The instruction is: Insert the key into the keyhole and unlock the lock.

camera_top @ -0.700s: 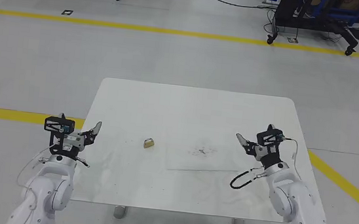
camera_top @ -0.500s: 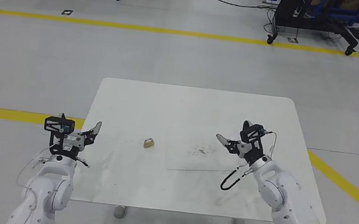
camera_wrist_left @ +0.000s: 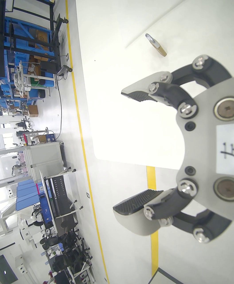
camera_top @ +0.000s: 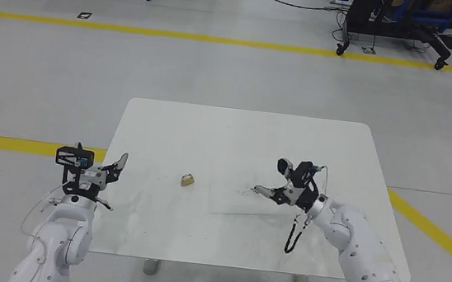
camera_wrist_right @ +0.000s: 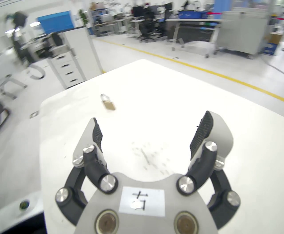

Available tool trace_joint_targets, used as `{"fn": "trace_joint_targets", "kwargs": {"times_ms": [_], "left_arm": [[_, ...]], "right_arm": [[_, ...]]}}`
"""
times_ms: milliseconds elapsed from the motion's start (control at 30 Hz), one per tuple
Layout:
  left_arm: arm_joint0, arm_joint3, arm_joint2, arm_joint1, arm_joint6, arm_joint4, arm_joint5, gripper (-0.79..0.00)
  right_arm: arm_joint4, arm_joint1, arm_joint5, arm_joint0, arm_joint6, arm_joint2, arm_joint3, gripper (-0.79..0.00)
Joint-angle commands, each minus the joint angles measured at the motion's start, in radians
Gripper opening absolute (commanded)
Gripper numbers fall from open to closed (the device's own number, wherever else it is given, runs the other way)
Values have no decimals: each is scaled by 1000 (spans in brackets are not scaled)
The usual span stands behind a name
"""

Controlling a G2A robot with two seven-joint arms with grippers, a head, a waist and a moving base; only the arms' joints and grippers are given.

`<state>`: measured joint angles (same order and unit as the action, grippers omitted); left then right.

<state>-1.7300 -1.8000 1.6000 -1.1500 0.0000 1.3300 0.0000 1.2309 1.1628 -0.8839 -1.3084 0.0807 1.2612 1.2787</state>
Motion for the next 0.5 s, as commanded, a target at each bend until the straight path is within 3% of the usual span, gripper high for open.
{"fn": "trace_joint_targets", "kwargs": {"times_ms": [0, 200, 300, 467], "left_arm": [[0, 0, 0, 0, 0, 0, 0, 0], [0, 0, 0, 0, 0, 0, 0, 0], [0, 0, 0, 0, 0, 0, 0, 0], [0, 0, 0, 0, 0, 0, 0, 0]], "right_arm": [[110, 2, -65, 56, -8, -42, -66, 0], [235, 8, -94, 134, 32, -119, -167, -18], [261, 11, -76, 156, 37, -143, -200, -123], [283, 18, -13, 186, 11, -170, -232, -231]]}}
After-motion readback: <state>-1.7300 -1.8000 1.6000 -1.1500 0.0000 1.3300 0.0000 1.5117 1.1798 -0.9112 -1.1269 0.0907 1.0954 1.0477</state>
